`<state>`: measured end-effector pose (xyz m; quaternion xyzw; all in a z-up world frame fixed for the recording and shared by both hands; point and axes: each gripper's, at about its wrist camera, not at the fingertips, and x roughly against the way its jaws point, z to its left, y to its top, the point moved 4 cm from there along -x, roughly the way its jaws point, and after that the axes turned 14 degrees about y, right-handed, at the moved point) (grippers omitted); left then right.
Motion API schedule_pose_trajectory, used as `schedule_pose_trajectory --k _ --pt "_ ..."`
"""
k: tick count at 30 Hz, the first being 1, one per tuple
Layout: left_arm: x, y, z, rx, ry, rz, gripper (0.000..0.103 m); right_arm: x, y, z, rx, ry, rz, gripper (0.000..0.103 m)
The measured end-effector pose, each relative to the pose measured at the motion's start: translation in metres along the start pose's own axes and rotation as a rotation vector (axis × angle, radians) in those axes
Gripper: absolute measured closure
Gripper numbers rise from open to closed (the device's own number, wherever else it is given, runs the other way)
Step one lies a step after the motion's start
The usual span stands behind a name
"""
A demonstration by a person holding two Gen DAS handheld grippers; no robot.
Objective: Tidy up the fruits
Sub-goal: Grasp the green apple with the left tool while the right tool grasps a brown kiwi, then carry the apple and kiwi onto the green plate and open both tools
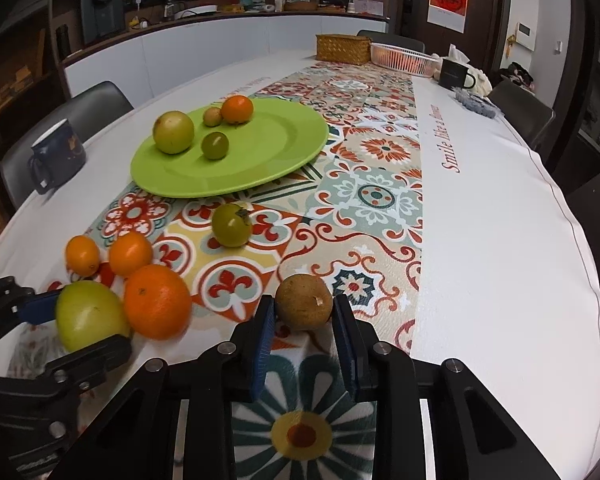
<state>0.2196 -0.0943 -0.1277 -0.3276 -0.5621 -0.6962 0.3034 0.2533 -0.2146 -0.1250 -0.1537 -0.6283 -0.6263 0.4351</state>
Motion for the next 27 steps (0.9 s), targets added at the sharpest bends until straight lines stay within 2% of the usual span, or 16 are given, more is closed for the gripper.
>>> schedule_pose_trajectory --k 16,27 --pt "0.036 0.003 0.012 0.017 -0.020 -0.070 0.054 0.047 0.004 0.036 0.040 0.027 -0.060 0.073" --pt "0.071 0.028 0.029 -0.006 -0.023 -0.167 0.054 0.072 0.030 0.057 0.074 0.035 -0.116 0.073"
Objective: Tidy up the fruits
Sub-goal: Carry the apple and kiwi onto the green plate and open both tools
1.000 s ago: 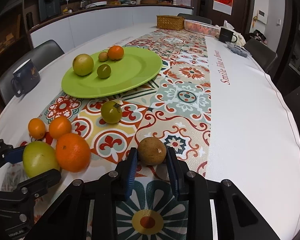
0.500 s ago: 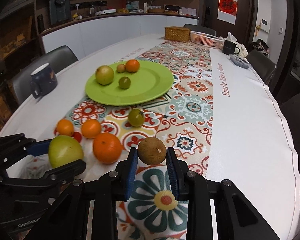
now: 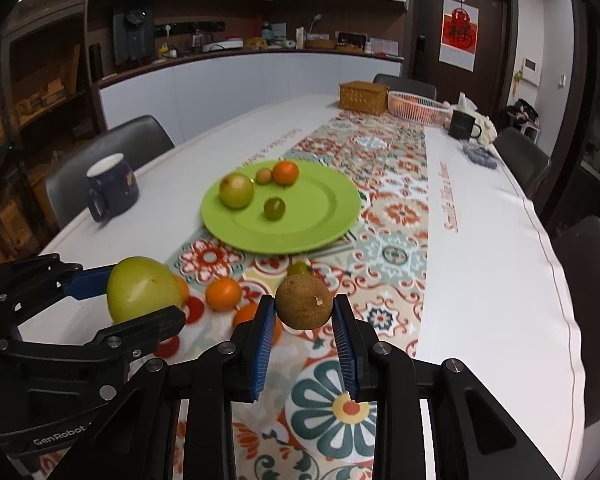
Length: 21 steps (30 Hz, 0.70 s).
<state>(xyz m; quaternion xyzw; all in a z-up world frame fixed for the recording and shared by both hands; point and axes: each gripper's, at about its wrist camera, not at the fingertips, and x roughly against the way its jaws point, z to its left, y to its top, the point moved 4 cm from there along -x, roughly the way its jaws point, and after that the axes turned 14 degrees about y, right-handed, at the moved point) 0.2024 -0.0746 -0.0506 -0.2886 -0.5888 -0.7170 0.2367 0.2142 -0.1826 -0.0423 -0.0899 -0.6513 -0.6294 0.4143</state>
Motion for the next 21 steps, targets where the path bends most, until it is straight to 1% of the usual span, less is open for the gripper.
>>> schedule_pose_trajectory --k 3,10,14,21 --pt "0.006 0.011 0.005 -0.008 0.006 -0.028 0.054 0.003 0.011 0.003 0.011 0.000 -0.015 0.073" --pt "0.006 0.038 0.018 -0.007 -0.001 -0.048 0.054 0.000 0.039 0.003 0.012 0.007 -0.036 0.073" --pt "-0.001 0.053 0.028 -0.011 0.009 -0.050 0.054 -0.007 0.059 0.001 0.009 0.015 -0.035 0.073" --pt "-0.024 0.083 0.037 -0.026 0.012 -0.046 0.054 -0.031 0.085 -0.004 0.022 0.016 -0.018 0.073"
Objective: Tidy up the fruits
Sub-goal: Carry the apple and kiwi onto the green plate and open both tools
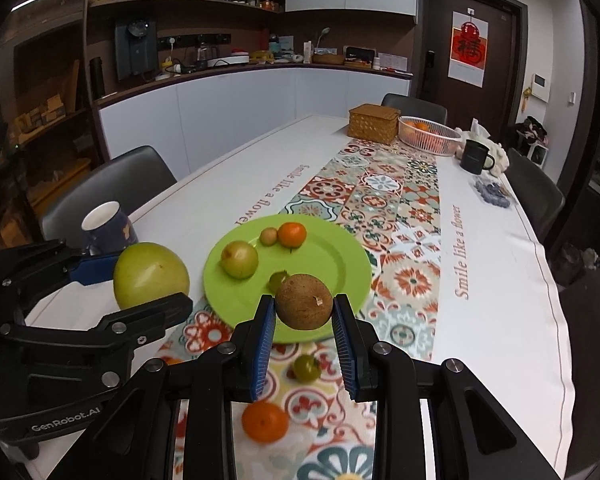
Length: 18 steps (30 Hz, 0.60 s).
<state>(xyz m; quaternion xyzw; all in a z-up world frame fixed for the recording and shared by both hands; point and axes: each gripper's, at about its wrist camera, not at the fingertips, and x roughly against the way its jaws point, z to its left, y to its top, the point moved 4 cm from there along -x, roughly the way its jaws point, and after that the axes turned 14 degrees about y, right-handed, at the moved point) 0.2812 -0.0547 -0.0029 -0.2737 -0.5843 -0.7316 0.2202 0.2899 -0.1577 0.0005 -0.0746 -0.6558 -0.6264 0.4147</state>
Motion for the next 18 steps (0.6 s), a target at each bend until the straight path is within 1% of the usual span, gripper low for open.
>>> schedule_pose_trajectory --k 9,13,18 --pt "-0.055 0.026 0.007 -0.002 -0.004 0.040 0.054 -0.043 0.025 -0.026 -0.011 -0.014 0.041 0.073" --pt "-0.083 0.035 0.007 -0.006 -0.006 0.067 0.054 -0.068 0.029 -0.041 -0.029 -0.013 0.070 0.073" --pt "-0.113 0.040 0.004 -0.022 -0.001 0.097 0.054 -0.094 0.024 -0.053 -0.045 -0.012 0.107 0.073"
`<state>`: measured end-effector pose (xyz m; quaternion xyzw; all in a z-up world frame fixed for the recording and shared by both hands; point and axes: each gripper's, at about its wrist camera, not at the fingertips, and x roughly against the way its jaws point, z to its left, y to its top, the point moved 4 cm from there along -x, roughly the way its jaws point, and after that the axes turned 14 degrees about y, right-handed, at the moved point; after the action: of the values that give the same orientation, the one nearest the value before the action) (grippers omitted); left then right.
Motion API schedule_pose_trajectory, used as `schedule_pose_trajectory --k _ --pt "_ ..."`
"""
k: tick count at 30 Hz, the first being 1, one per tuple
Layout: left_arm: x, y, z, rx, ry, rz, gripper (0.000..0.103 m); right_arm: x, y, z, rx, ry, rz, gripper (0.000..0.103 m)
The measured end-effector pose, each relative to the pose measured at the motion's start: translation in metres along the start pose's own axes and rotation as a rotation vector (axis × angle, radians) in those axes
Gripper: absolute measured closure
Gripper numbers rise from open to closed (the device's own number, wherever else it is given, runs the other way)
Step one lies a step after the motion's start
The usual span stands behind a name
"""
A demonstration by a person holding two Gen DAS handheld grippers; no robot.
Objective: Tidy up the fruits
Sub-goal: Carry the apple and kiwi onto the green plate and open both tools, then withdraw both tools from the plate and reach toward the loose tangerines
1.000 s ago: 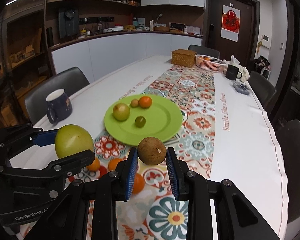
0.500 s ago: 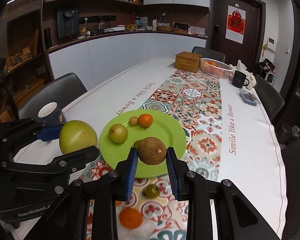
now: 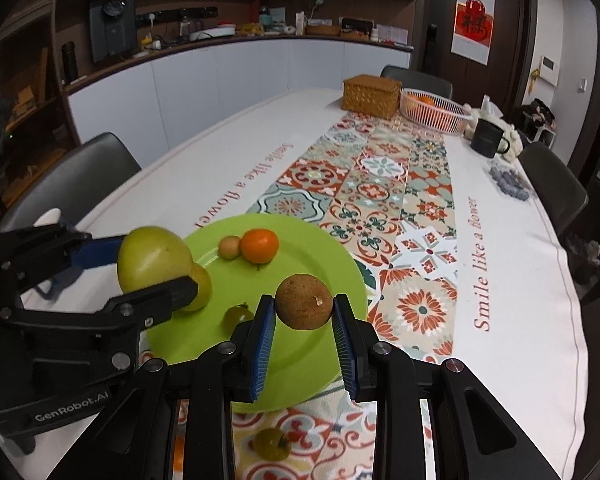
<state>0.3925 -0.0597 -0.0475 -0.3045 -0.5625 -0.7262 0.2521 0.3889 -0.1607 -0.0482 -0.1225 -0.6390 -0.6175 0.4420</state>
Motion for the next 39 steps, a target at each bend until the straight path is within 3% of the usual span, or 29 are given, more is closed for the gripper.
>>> schedule_pose_trajectory --k 7,17,20,31,39 --pt "-0.034 0.001 -0.005 -0.015 0.001 0.049 0.054 -0.029 -0.011 -0.013 -0.028 0.014 0.041 0.073" --pt "-0.046 -0.002 -0.005 -0.028 0.011 0.071 0.051 -0.037 -0.013 -0.017 -0.029 0.001 0.038 0.069" --pt "-0.037 0.000 -0.001 -0.018 0.037 0.044 0.042 -0.030 -0.015 -0.020 -0.040 0.004 0.030 0.064" --pt "0.022 -0.011 0.011 0.009 0.125 -0.023 0.039 0.024 -0.026 -0.008 -0.060 -0.021 -0.053 0.060" --pt "0.069 -0.023 0.017 0.043 0.122 -0.067 0.036 0.072 -0.030 0.019 -0.029 -0.026 -0.131 0.059"
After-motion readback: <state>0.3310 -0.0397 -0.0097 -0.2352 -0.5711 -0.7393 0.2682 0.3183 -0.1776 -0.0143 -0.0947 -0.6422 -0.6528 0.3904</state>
